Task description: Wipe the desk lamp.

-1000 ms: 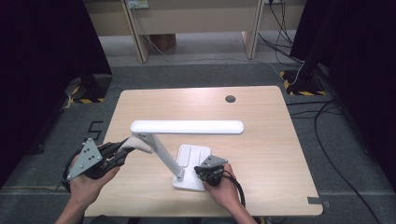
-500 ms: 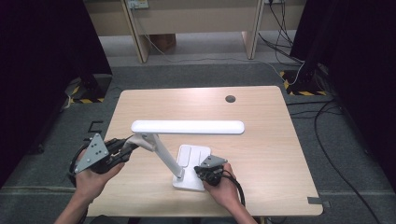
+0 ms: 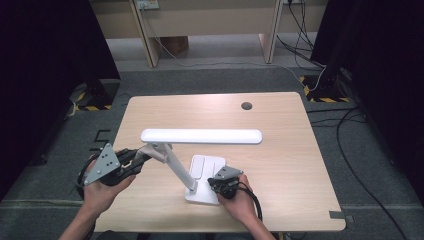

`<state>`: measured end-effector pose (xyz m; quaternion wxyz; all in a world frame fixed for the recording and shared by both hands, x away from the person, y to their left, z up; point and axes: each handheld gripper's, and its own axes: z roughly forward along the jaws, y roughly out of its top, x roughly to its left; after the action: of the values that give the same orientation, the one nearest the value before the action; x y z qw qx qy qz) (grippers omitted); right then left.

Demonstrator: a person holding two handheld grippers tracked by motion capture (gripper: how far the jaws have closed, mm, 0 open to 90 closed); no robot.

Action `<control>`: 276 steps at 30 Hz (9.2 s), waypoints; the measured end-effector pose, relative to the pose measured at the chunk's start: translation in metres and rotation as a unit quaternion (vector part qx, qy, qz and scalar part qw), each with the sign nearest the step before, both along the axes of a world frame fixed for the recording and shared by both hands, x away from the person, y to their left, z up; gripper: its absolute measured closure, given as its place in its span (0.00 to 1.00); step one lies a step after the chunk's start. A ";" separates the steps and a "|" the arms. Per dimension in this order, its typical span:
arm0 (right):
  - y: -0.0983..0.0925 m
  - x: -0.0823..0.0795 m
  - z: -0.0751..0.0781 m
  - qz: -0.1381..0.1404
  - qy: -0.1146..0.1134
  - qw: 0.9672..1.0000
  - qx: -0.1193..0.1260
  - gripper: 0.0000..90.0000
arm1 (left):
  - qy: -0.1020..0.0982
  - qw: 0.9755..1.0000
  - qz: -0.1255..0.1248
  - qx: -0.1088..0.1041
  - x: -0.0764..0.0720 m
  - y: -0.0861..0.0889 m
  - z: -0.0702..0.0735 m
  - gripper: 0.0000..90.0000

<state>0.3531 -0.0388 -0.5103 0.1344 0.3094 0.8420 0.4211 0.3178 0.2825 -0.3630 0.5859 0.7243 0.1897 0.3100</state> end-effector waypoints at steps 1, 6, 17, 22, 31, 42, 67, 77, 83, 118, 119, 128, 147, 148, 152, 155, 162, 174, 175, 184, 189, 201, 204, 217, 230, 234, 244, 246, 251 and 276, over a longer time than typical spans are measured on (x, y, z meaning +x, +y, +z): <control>0.000 0.000 0.000 0.000 0.000 1.000 0.000 1.00 | 0.001 1.000 -0.001 0.001 0.000 0.000 -0.001 0.89; 0.000 0.000 0.001 0.001 0.000 1.000 -0.004 1.00 | 0.001 1.000 -0.003 0.007 0.000 -0.001 -0.005 0.89; 0.000 0.000 0.000 0.001 0.000 1.000 -0.003 1.00 | 0.001 1.000 -0.010 0.026 -0.001 -0.005 -0.017 0.89; 0.000 0.000 0.000 0.000 0.000 1.000 -0.003 1.00 | 0.001 0.999 -0.011 0.034 -0.001 -0.007 -0.021 0.89; 0.000 0.000 0.000 0.000 0.000 1.000 -0.001 1.00 | 0.006 0.999 -0.010 0.052 0.000 -0.010 -0.031 0.89; 0.001 0.000 0.000 0.000 0.000 1.000 -0.001 1.00 | 0.020 0.998 -0.014 0.058 0.000 -0.015 -0.045 0.89; 0.001 0.000 0.000 0.000 -0.002 1.000 -0.002 1.00 | 0.042 0.996 -0.026 0.067 0.003 -0.023 -0.072 0.89; 0.000 0.000 0.000 0.000 -0.003 1.000 0.000 1.00 | 0.050 0.996 -0.031 0.069 0.004 -0.024 -0.079 0.89; 0.000 0.000 0.000 0.001 -0.002 1.000 -0.002 1.00 | 0.053 0.995 -0.034 0.073 0.005 -0.025 -0.082 0.89; 0.001 0.000 0.000 0.000 -0.003 1.000 -0.001 1.00 | 0.095 0.987 -0.053 0.121 0.005 -0.043 -0.128 0.89; 0.001 0.000 0.000 0.000 -0.004 1.000 -0.001 1.00 | 0.095 0.987 -0.053 0.121 0.005 -0.043 -0.128 0.89; 0.001 0.000 0.000 0.000 -0.003 1.000 -0.001 1.00 | 0.107 0.983 -0.058 0.140 0.008 -0.049 -0.140 0.89; 0.000 0.000 0.000 0.001 -0.004 1.000 0.000 1.00 | 0.126 0.975 -0.070 0.167 0.013 -0.057 -0.153 0.88; 0.000 0.000 0.000 0.001 -0.004 1.000 0.000 1.00 | 0.127 0.975 -0.070 0.167 0.013 -0.057 -0.153 0.88; 0.001 0.000 0.000 0.001 -0.005 1.000 -0.001 1.00 | 0.128 0.976 -0.069 0.165 0.012 -0.056 -0.152 0.88; 0.001 0.000 0.000 -0.001 -0.004 1.000 0.001 0.99 | 0.127 0.977 -0.063 0.159 0.008 -0.052 -0.149 0.89; 0.000 -0.003 0.009 -0.003 -0.002 1.000 0.004 0.79 | 0.101 0.977 -0.060 0.176 -0.015 -0.042 -0.131 0.89; -0.015 -0.036 0.058 0.042 -0.020 0.994 0.101 0.55 | 0.059 0.980 -0.106 0.159 -0.054 -0.051 -0.087 0.89; -0.016 -0.039 0.063 0.049 -0.022 0.992 0.115 0.54 | 0.054 0.979 -0.111 0.160 -0.055 -0.055 -0.084 0.89; -0.033 -0.057 0.108 0.118 -0.027 0.978 0.171 0.42 | 0.054 0.971 -0.147 0.183 -0.043 -0.092 -0.079 0.89; -0.034 -0.060 0.104 0.146 -0.004 0.974 0.171 0.41 | 0.055 0.967 -0.163 0.186 -0.036 -0.110 -0.081 0.88; -0.036 -0.051 0.086 0.155 0.048 0.970 0.184 0.41 | 0.032 0.970 -0.169 0.174 -0.038 -0.114 -0.073 0.88; -0.037 -0.050 0.083 0.157 0.058 0.970 0.177 0.46 | 0.028 0.970 -0.168 0.171 -0.038 -0.113 -0.072 0.88; -0.045 -0.053 0.089 0.152 0.035 0.972 0.174 0.85 | 0.034 0.977 -0.146 0.153 -0.034 -0.110 -0.070 0.67; -0.134 -0.069 0.119 0.019 -0.064 0.967 0.245 0.84 | 0.081 0.991 -0.048 0.091 -0.038 -0.060 -0.081 0.49; -0.148 -0.079 0.137 0.010 -0.103 0.962 0.254 0.84 | 0.104 0.992 -0.025 0.066 -0.028 -0.060 -0.083 0.46; -0.168 -0.098 0.166 0.016 -0.142 0.950 0.278 0.84 | 0.094 0.994 -0.009 0.054 -0.035 -0.048 -0.079 0.42; -0.170 -0.102 0.167 0.015 -0.140 0.950 0.279 0.84 | 0.095 0.995 0.004 0.034 -0.033 -0.043 -0.076 0.41; -0.175 -0.104 0.166 0.004 -0.143 0.950 0.277 0.84 | 0.101 0.995 0.020 0.008 -0.022 -0.039 -0.072 0.34; -0.192 -0.106 0.191 -0.036 -0.198 0.926 0.321 0.84 | 0.126 0.991 0.038 -0.015 0.011 -0.062 -0.074 0.43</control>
<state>0.2476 -0.2310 -0.3191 0.2069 0.2763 0.6067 0.7161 0.3289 0.2200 -0.4372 0.5555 0.7412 0.2942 0.2355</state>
